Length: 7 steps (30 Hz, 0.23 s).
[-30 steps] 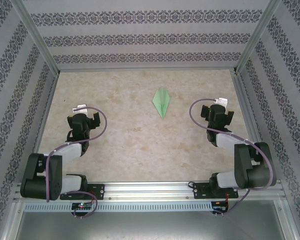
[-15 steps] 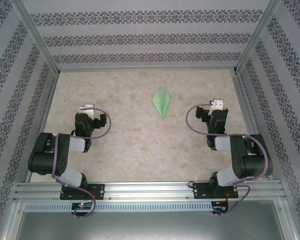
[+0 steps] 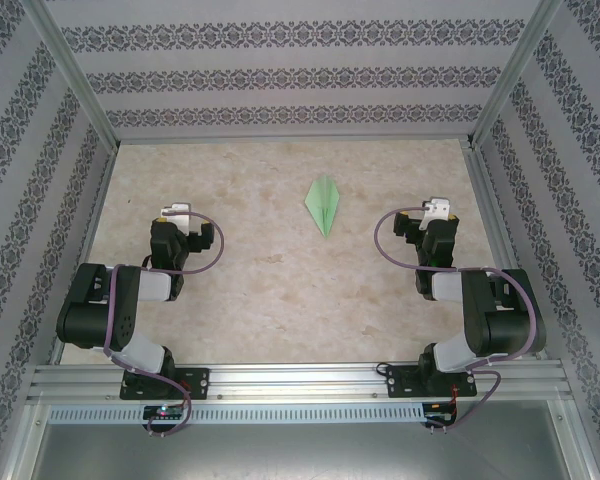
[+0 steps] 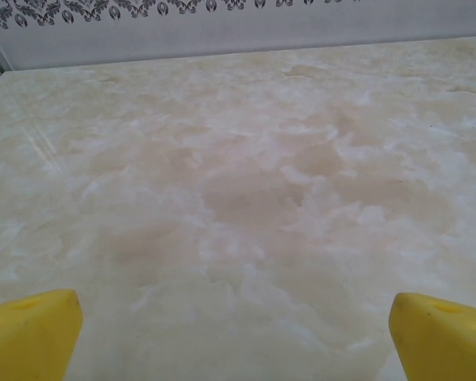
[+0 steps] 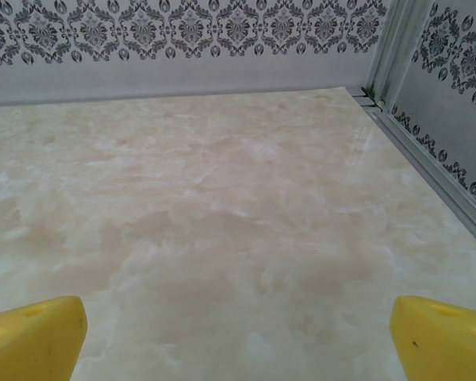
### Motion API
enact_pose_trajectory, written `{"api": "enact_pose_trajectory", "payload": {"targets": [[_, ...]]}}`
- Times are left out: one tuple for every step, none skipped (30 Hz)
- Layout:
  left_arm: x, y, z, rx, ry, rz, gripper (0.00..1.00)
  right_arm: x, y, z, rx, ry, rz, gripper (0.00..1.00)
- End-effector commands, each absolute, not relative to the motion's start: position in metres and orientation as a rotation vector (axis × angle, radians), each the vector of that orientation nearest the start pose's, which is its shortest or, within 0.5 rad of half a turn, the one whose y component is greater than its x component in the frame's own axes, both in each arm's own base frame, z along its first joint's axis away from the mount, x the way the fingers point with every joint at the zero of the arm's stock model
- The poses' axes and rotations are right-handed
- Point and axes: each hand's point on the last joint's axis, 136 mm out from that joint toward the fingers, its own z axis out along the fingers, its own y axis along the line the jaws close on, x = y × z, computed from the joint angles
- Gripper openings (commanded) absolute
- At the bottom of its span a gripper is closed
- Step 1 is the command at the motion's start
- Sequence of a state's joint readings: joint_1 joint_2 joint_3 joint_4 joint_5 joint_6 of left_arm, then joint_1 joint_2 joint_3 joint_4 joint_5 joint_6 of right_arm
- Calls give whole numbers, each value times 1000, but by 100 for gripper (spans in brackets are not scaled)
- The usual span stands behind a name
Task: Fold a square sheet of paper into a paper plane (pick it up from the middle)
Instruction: Reset both arms
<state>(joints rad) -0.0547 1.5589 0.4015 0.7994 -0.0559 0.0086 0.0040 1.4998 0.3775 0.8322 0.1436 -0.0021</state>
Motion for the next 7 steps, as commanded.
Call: {"api": "enact_pose_trajectory", "payload": {"targets": [[407, -21, 101, 71, 1898, 10, 100, 402, -22, 125, 92, 1811, -111, 98], [408, -21, 101, 71, 1898, 10, 100, 402, -22, 125, 95, 1811, -112, 98], [408, -20, 100, 71, 1900, 10, 100, 402, -22, 125, 95, 1811, -113, 98], [408, -21, 101, 71, 1899, 9, 100, 402, -22, 126, 95, 1809, -111, 98], [408, -21, 101, 72, 1898, 10, 100, 401, -22, 126, 93, 1807, -111, 98], [407, -20, 100, 70, 1898, 9, 100, 401, -20, 127, 83, 1802, -100, 98], [407, -21, 101, 72, 1895, 8, 100, 401, -11, 127, 29, 1801, -60, 98]]}}
